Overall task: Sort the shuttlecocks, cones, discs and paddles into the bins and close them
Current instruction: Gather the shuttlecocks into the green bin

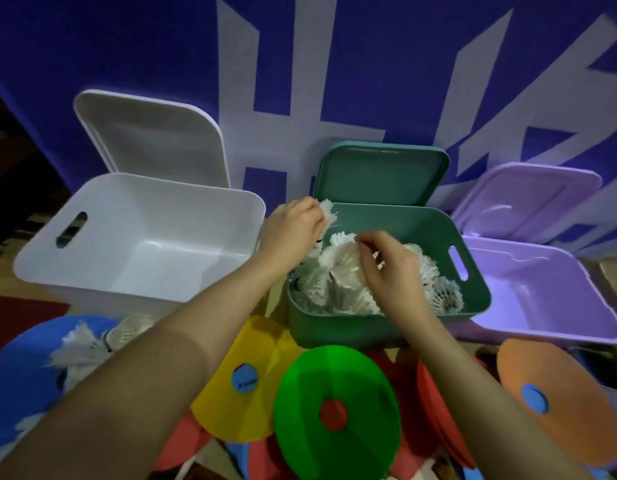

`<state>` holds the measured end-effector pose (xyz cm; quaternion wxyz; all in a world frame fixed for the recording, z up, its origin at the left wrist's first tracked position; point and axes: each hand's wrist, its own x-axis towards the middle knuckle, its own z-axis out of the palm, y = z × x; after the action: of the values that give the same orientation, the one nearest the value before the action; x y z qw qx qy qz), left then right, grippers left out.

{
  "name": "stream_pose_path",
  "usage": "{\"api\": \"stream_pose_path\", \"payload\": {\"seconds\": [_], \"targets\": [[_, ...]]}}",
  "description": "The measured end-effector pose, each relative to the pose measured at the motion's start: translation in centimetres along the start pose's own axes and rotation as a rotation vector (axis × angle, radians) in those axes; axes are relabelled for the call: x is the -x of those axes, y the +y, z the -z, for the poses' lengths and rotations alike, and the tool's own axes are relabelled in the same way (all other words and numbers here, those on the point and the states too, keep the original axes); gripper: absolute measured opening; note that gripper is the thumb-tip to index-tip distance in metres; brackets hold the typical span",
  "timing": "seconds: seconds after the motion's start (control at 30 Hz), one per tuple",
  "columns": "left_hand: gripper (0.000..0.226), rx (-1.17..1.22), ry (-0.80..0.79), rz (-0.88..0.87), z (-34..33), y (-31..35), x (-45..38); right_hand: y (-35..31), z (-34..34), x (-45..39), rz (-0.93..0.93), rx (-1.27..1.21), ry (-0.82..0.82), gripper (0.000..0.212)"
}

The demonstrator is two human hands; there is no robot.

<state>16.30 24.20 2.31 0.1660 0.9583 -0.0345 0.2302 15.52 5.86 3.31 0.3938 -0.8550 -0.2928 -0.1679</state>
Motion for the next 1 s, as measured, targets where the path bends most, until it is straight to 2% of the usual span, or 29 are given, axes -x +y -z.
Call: {"api": "stream_pose_path", "payload": {"seconds": [0.13, 0.2, 0.33, 0.47, 0.57, 0.67, 0.8, 1.0], "targets": [[0.032, -0.203, -0.274, 0.013, -2.5, -1.8, -0.4, 0.7, -2.1, 0.8, 0.136, -0.011, -0.103, 0.018], [0.035, -0.183, -0.365, 0.04, -2.8, -2.4, -0.3, 1.3, -2.8, 0.9, 0.196, 0.025, -0.175, 0.021], [0.041, -0.141, -0.352, 0.066, -2.4, -3.1, -0.2, 2.8, -2.9, 1.3, 0.211, 0.145, -0.385, 0.027], [0.04, -0.136, -0.359, 0.061, -1.3, -3.0, 0.9, 3.1, -2.5, 0.7, 0.14, 0.219, -0.495, 0.053], [0.039, -0.113, -0.296, 0.064, 0.3, -2.4, 1.8, 2.4, -2.6, 0.4, 0.108, 0.229, -0.381, 0.056], [0.039, -0.103, -0.229, 0.073, 3.1, -1.8, 2.9, 0.3, -2.7, 0.2, 0.091, 0.166, -0.268, 0.047], [0.037, -0.079, -0.152, 0.086, 7.7, -1.8, 5.4, -4.3, -3.0, 0.0, 0.175, 0.076, -0.168, 0.034], [0.035, -0.083, -0.096, 0.055, 13.9, -6.4, 12.5, -11.8, -6.1, 2.5, 0.18, -0.059, -0.143, 0.032]]}}
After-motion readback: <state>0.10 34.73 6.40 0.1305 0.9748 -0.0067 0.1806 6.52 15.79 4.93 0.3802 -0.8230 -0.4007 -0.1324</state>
